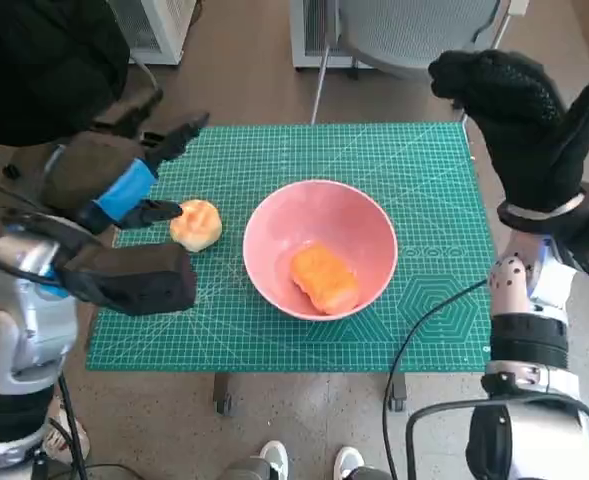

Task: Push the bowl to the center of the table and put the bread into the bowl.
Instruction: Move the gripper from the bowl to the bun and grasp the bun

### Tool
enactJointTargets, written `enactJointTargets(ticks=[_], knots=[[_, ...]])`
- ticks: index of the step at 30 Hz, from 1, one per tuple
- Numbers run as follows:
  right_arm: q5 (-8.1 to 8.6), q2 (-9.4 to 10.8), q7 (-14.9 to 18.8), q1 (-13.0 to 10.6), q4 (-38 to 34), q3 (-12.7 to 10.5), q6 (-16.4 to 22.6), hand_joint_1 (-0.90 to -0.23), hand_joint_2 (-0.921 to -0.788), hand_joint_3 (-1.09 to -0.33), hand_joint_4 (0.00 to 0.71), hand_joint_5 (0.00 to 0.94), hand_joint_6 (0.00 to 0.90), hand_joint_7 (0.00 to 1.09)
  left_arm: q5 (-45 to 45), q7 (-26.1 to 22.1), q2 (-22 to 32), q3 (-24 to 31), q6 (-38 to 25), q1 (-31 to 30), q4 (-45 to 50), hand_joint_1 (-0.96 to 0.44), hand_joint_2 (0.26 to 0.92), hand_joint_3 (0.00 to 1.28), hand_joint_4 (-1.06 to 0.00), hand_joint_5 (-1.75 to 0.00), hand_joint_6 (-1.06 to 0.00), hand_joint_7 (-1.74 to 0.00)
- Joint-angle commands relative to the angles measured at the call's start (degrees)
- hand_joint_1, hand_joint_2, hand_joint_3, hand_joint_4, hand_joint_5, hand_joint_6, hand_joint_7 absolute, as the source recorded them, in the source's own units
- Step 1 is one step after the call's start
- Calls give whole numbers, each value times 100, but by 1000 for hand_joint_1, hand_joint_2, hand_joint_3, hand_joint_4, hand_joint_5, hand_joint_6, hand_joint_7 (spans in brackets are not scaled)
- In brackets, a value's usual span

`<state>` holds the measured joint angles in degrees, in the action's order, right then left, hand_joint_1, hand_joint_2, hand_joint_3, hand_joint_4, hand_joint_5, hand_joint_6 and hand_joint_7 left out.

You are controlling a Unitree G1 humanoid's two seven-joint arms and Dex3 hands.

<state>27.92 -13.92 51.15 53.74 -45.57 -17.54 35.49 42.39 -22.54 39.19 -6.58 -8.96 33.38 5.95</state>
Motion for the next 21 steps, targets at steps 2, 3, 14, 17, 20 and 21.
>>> enactJointTargets(ticks=[2, 3, 14, 17, 20, 21], knots=[[11, -49, 49, 6, -67, -25, -93, -748, -921, -725, 216, 0, 268, 2, 200, 128, -133, -303, 8, 354, -587, -478, 752, 3, -120, 0, -292, 0], [10, -50, 47, 8, -70, -28, -98, -748, -921, -725, 216, 0, 268, 2, 222, 151, -153, -348, 18, 397, -685, -479, 753, 3, -119, 0, -290, 0], [-15, -85, -11, -62, 17, -41, -119, -750, -921, -723, 216, 0, 269, 2, 359, 364, -471, -850, 41, 957, -2060, -495, 764, 4, -99, 0, -277, 0], [-2, -93, -14, -101, 76, -46, -133, -750, -921, -723, 216, 0, 270, 2, 361, 357, -530, -944, 4, 1058, -2335, -489, 766, 4, -94, 0, -274, 0], [5, -101, -14, -128, 109, -53, -143, -751, -921, -722, 216, 0, 268, 2, 381, 337, -564, -1036, -38, 1119, -2514, -485, 767, 3, -91, 0, -270, 0], [5, -108, -15, -132, 110, -59, -144, -751, -921, -722, 216, 0, 268, 1, 388, 311, -569, -1065, -62, 1130, -2549, -485, 768, 3, -91, 0, -269, 0]])
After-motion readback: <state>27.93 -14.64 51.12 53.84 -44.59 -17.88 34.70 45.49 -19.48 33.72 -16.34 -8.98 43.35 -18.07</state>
